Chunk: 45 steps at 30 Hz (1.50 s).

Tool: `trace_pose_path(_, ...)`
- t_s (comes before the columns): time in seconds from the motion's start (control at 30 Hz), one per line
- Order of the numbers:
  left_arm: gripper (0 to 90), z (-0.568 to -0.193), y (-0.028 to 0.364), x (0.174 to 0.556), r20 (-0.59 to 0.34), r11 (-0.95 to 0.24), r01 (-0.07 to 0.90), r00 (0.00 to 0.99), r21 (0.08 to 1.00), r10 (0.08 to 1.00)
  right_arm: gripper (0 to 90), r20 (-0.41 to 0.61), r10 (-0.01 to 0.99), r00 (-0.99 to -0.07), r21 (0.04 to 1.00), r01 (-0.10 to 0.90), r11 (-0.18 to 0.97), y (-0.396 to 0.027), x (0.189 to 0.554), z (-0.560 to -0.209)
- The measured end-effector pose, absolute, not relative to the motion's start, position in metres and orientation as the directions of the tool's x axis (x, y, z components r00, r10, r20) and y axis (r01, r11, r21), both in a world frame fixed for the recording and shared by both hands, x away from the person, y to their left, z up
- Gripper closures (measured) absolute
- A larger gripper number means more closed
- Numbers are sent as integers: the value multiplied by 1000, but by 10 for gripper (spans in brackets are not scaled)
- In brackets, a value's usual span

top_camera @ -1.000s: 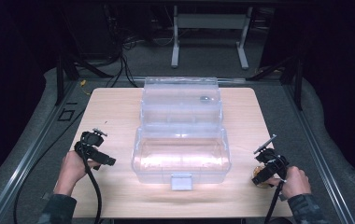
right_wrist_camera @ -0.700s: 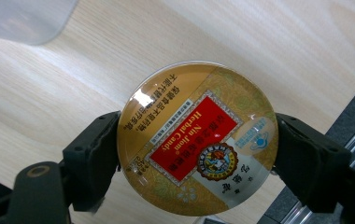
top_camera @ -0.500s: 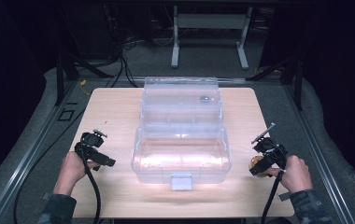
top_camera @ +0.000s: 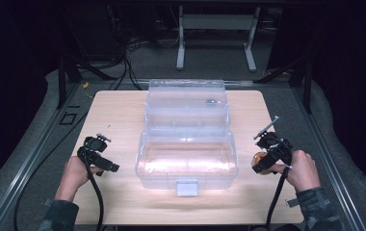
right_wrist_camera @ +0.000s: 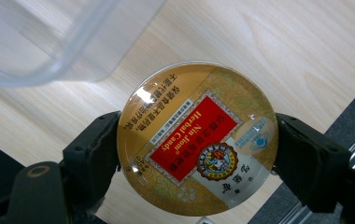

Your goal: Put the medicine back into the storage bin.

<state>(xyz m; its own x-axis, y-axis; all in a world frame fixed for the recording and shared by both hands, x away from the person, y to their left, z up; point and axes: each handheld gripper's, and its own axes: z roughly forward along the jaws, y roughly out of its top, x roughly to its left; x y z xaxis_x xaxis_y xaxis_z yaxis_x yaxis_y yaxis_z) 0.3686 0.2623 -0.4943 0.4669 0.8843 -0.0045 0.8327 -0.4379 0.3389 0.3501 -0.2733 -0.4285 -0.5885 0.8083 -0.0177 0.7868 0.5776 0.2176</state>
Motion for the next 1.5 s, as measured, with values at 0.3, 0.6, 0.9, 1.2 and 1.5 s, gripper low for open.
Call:
trace_pose_path(0.3,1,-494,264,368,-8,-432,835,462,341,887,201,-36,787,-615,243,759,604,-257,354,-405)
trace_pose_path(0.6,1,-495,263,369,-7,-439,832,469,338,883,201,-48,742,-669,245,712,658,-228,359,-394)
trace_pose_path(0.9,1,-495,263,369,-7,-443,832,472,336,882,201,-65,693,-718,231,665,710,-193,364,-392)
trace_pose_path(1.2,1,-496,263,369,-5,-445,831,474,333,881,201,-58,653,-755,215,630,747,-164,369,-402)
trace_pose_path(1.5,1,-497,263,369,-2,-448,831,475,330,880,201,-49,636,-770,168,621,765,-148,373,-426)
